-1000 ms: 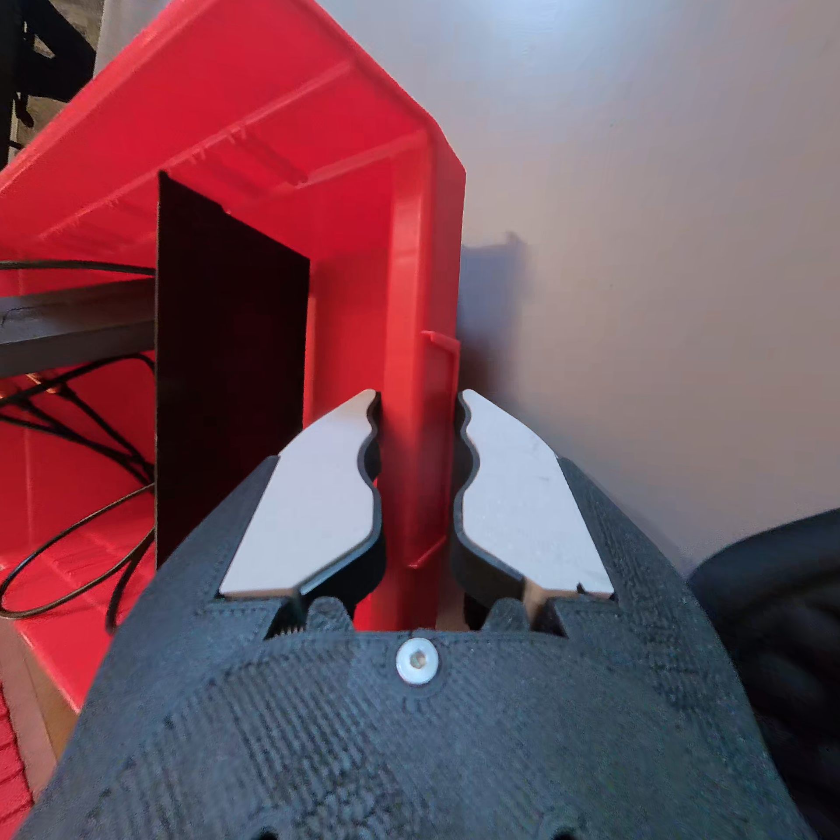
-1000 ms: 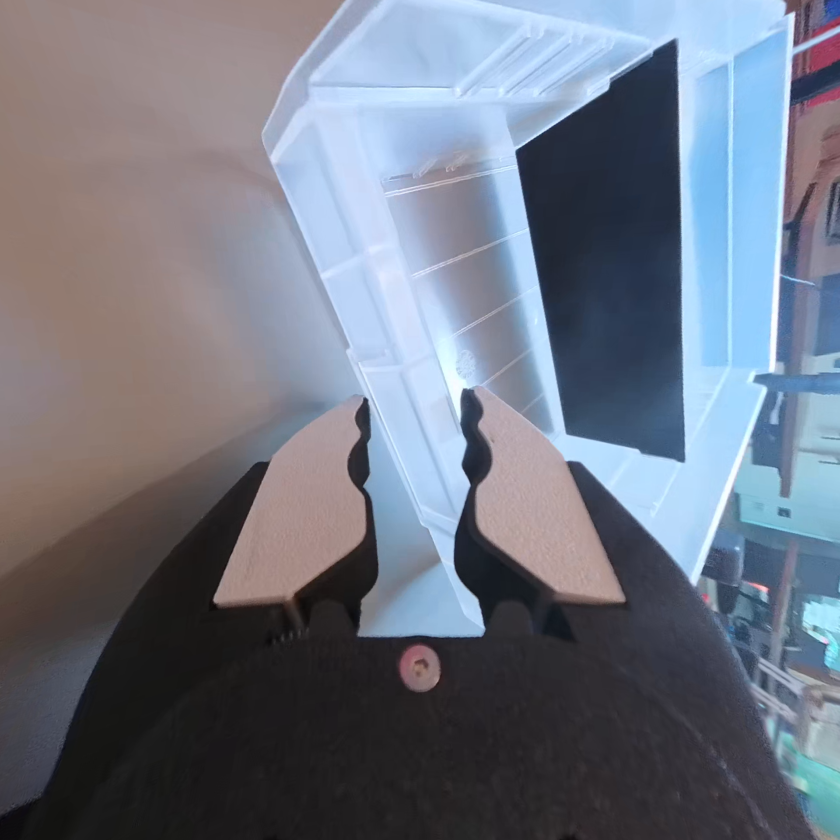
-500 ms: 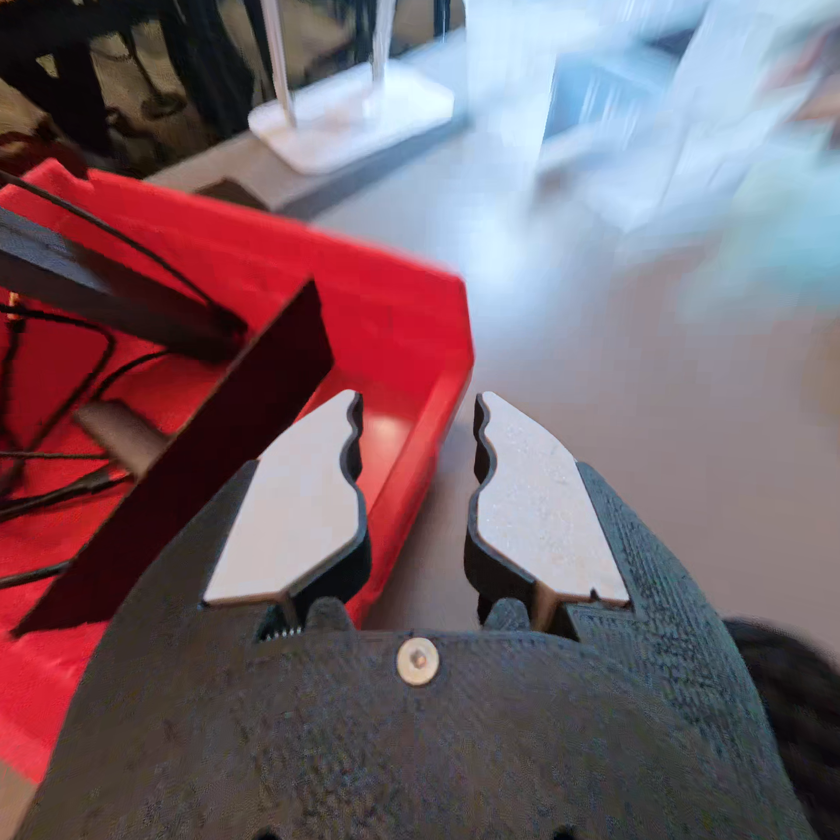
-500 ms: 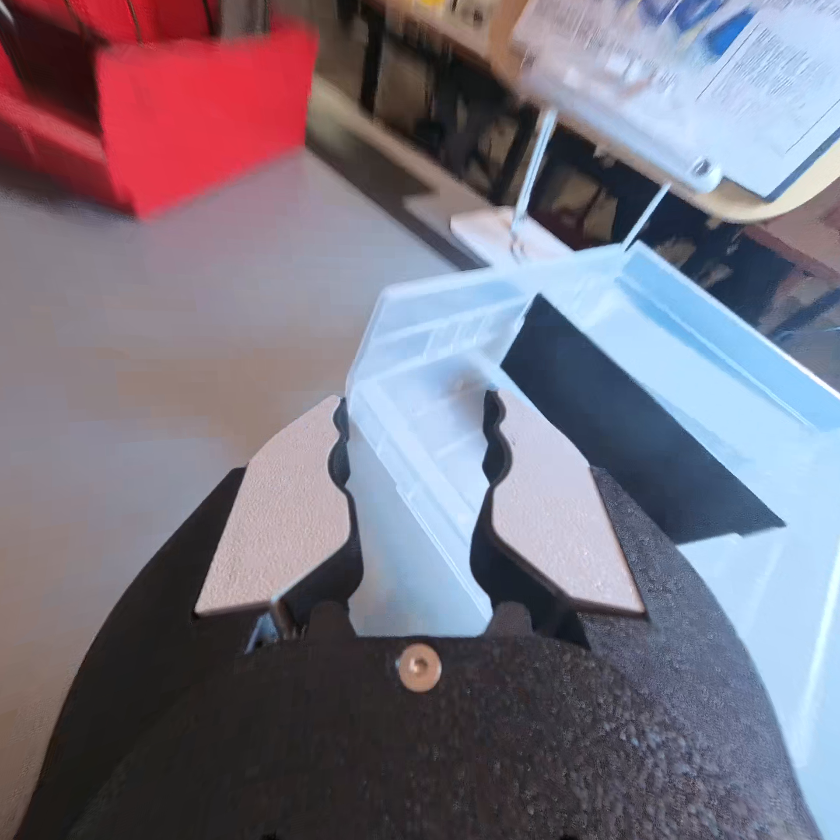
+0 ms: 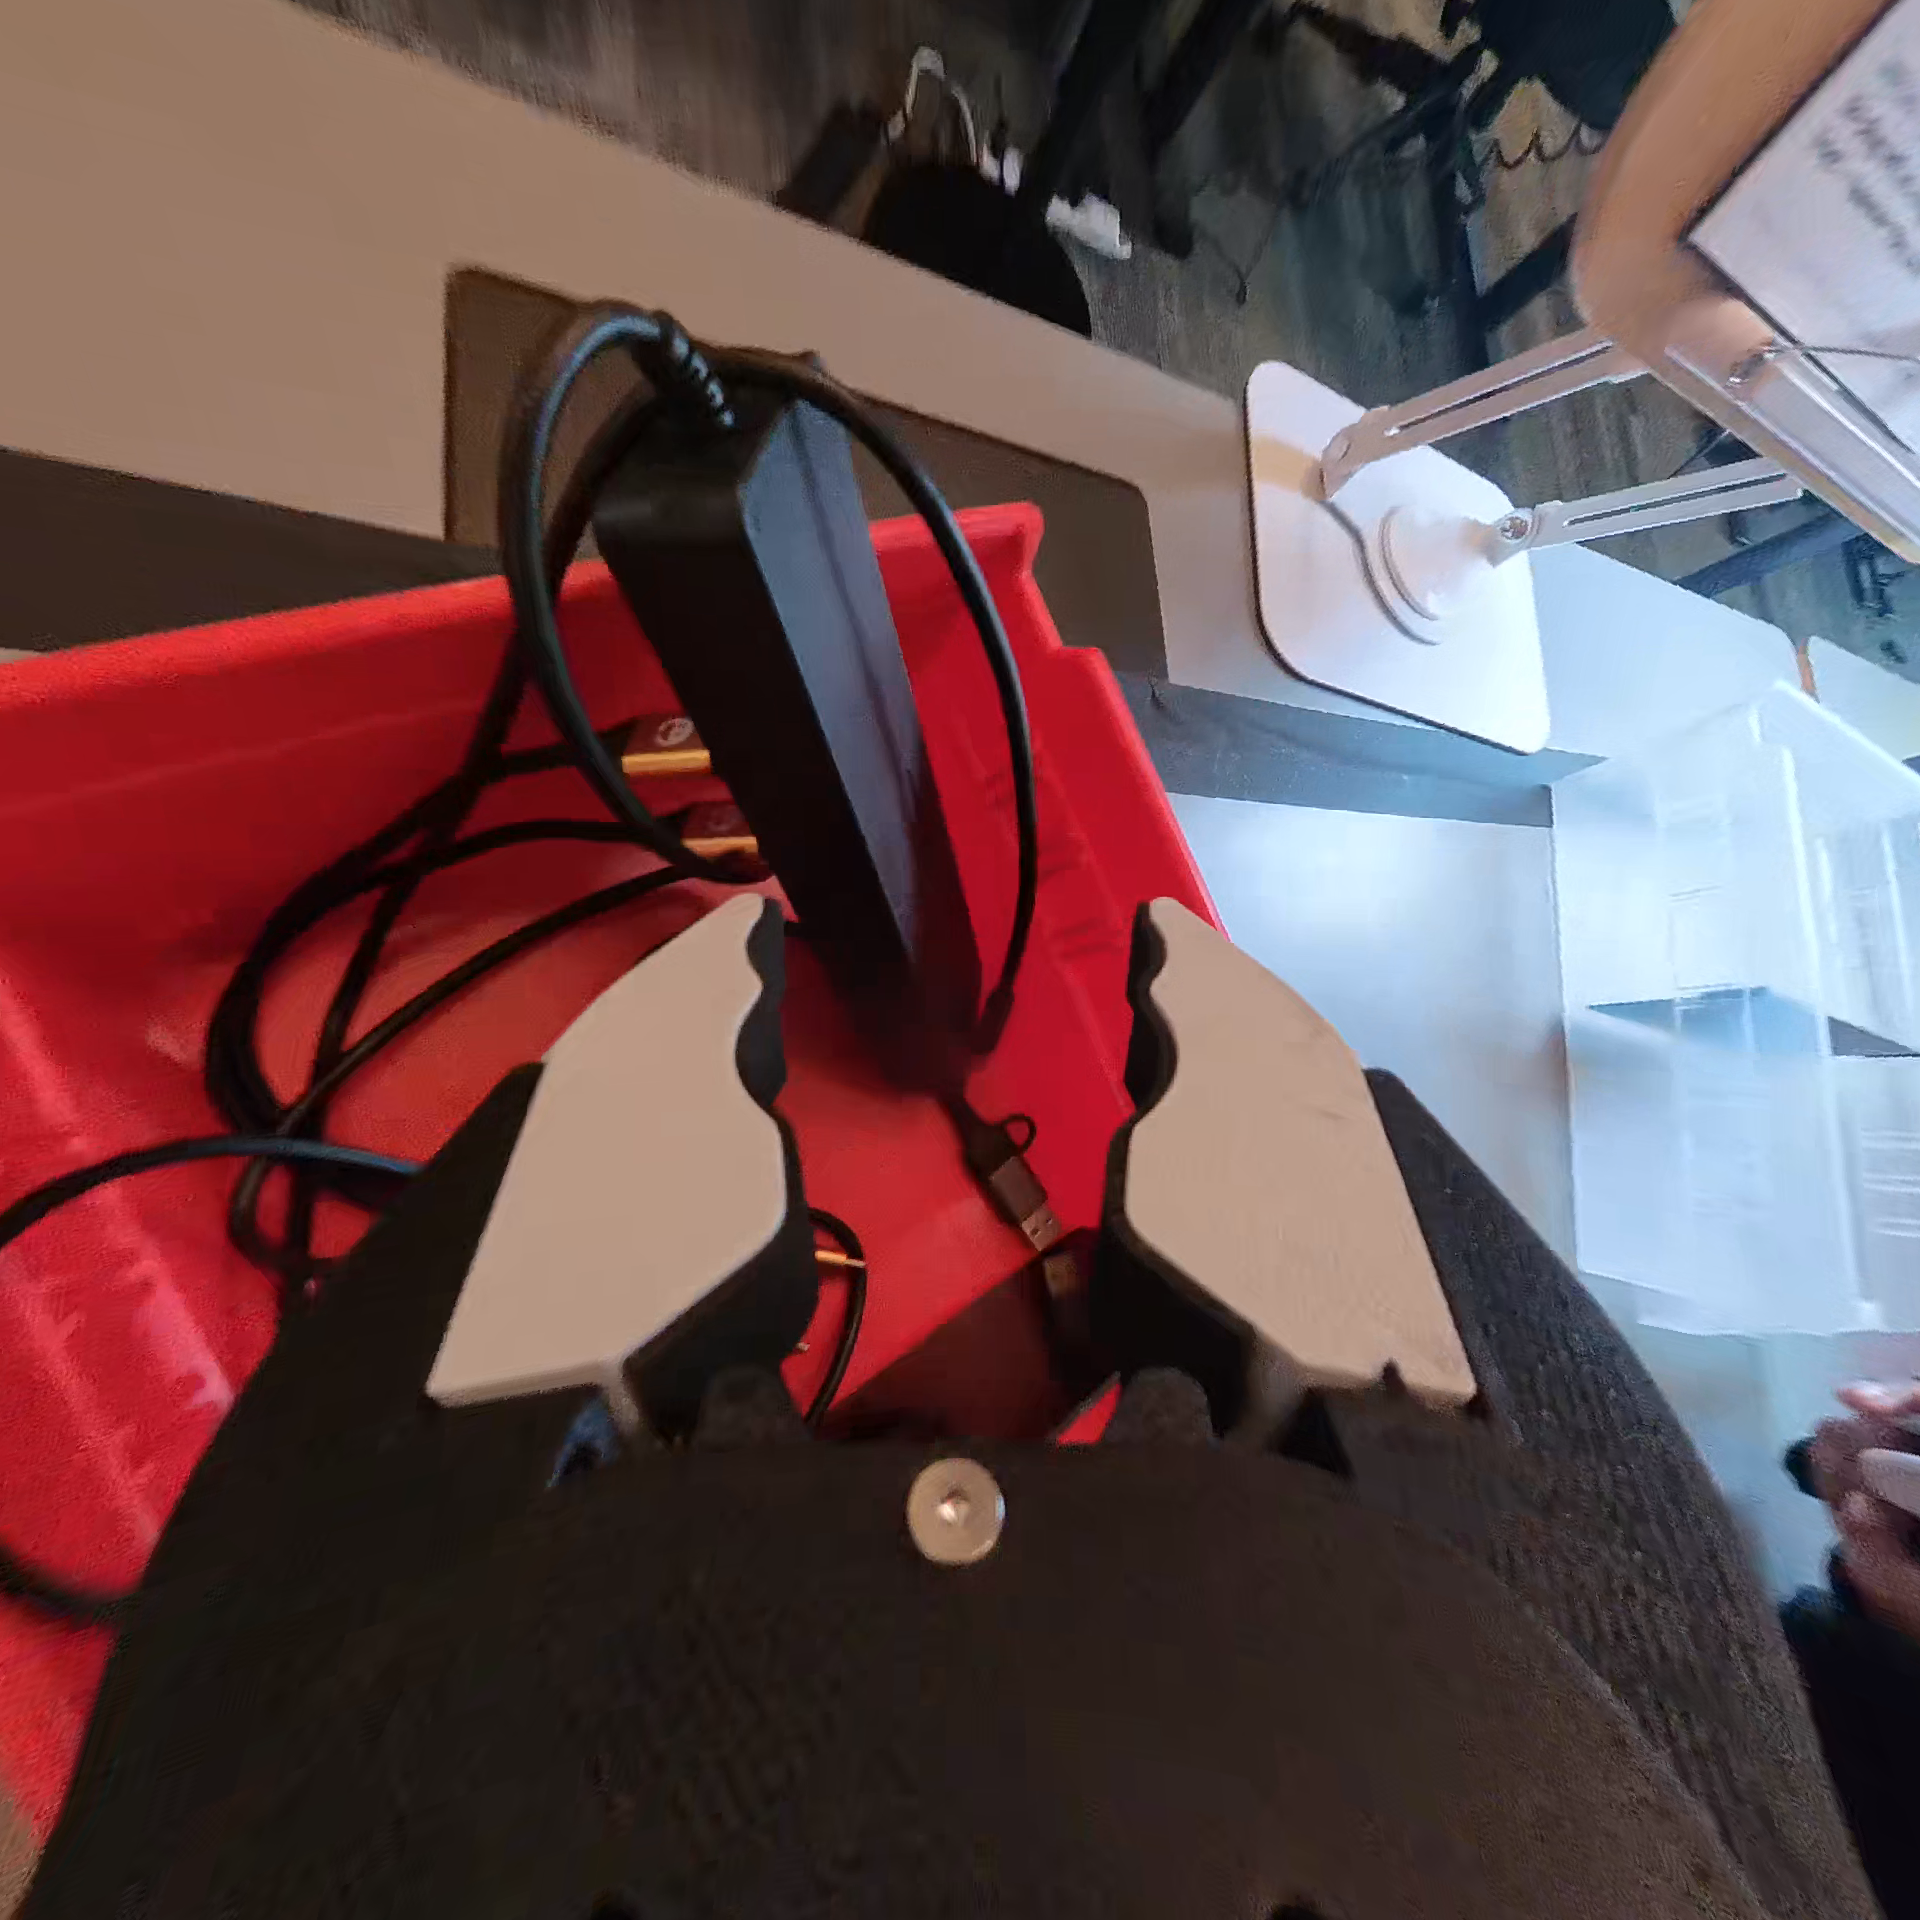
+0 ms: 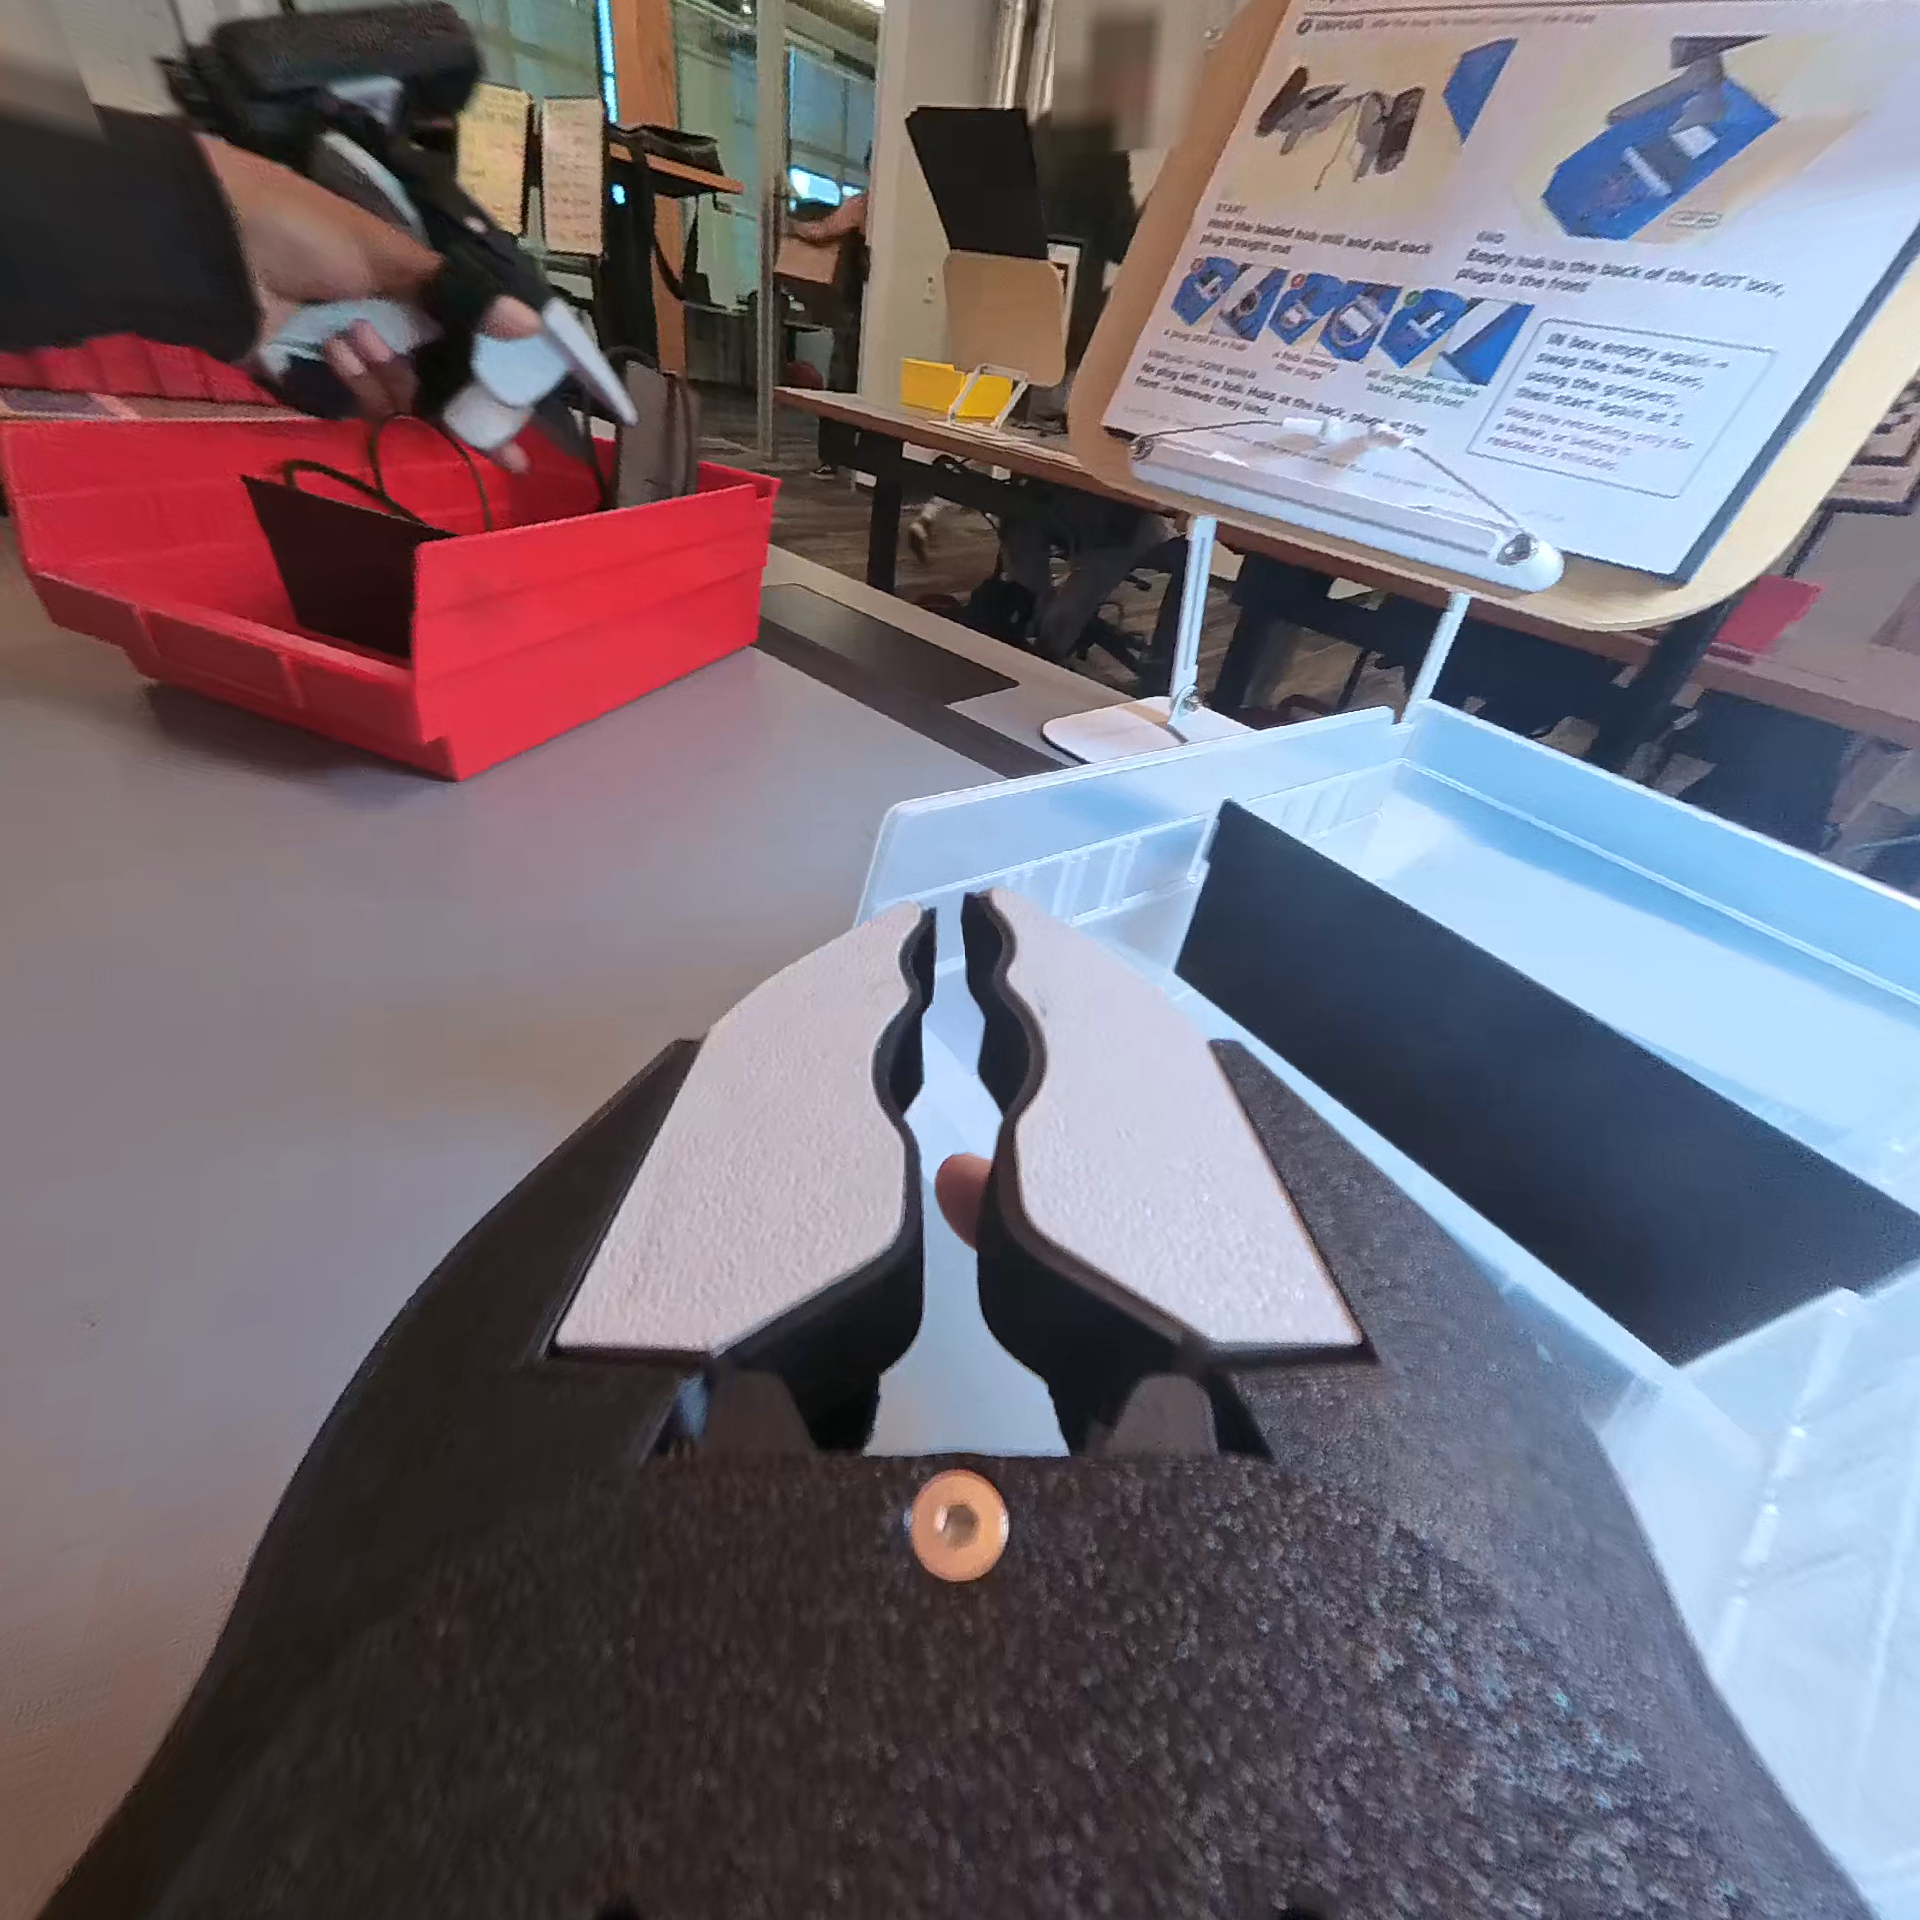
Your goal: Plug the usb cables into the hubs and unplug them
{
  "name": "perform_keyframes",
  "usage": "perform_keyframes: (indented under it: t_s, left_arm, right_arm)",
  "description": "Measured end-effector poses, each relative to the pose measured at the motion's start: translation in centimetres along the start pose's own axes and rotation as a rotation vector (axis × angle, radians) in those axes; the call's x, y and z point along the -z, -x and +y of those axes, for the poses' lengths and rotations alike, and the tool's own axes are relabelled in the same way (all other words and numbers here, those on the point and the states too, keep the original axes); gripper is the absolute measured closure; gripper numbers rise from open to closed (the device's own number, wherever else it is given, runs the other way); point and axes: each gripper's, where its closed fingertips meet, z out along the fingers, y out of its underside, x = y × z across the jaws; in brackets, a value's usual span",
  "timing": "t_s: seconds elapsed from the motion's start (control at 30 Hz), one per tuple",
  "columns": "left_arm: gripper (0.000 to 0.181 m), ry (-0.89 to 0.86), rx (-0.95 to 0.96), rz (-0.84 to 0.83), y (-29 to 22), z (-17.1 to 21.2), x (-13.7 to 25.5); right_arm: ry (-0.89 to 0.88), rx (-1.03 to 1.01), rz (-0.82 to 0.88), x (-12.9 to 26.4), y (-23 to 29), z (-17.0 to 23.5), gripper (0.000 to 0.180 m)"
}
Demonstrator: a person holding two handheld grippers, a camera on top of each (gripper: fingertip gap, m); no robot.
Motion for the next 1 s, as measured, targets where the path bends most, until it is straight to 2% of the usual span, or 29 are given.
perform_keyframes:
  t_s: [0.1, 0.2, 0.27, 0.43, 0.6, 0.7, 0.83, 1.0]
  left_arm:
    - [0.114, 0.061, 0.037, -0.008, 0.8, -0.3, -2.2]
    - [0.126, 0.072, 0.054, -0.048, 2.0, -0.9, -3.3]
    - [0.14, 0.076, 0.077, -0.033, 2.3, -1.0, -3.6]
    - [0.144, 0.079, 0.154, 0.066, 1.8, -0.9, -4.2]
    - [0.15, 0.017, 0.081, 0.102, 0.4, -1.1, -3.5]
    - [0.152, -0.101, -0.008, 0.15, -2.0, -3.2, -0.7]
    - [0.155, -0.309, -0.228, 0.21, -7.4, -6.6, 6.1]
    - [0.155, -0.54, -0.575, 0.19, -15.1, -7.3, 14.8]
  right_arm:
    - [0.008, 0.012, -0.022, -0.3, 0.6, 0.2, 0.174]
    - [0.009, 0.002, -0.038, -0.7, 0.9, 0.3, 0.174]
    - [0.01, -0.005, -0.042, -0.8, 0.9, 0.3, 0.174]
    - [0.007, -0.014, -0.053, -1.1, 1.1, 0.3, 0.174]
    - [0.009, 0.026, -0.032, -0.7, 1.0, 0.2, 0.175]
    - [0.003, 0.03, -0.021, -0.3, 0.8, 0.1, 0.175]
    - [-0.003, 0.032, -0.014, -0.3, 0.7, 0.0, 0.175]
    - [-0.006, 0.047, -0.012, -0.8, 1.1, -0.4, 0.174]
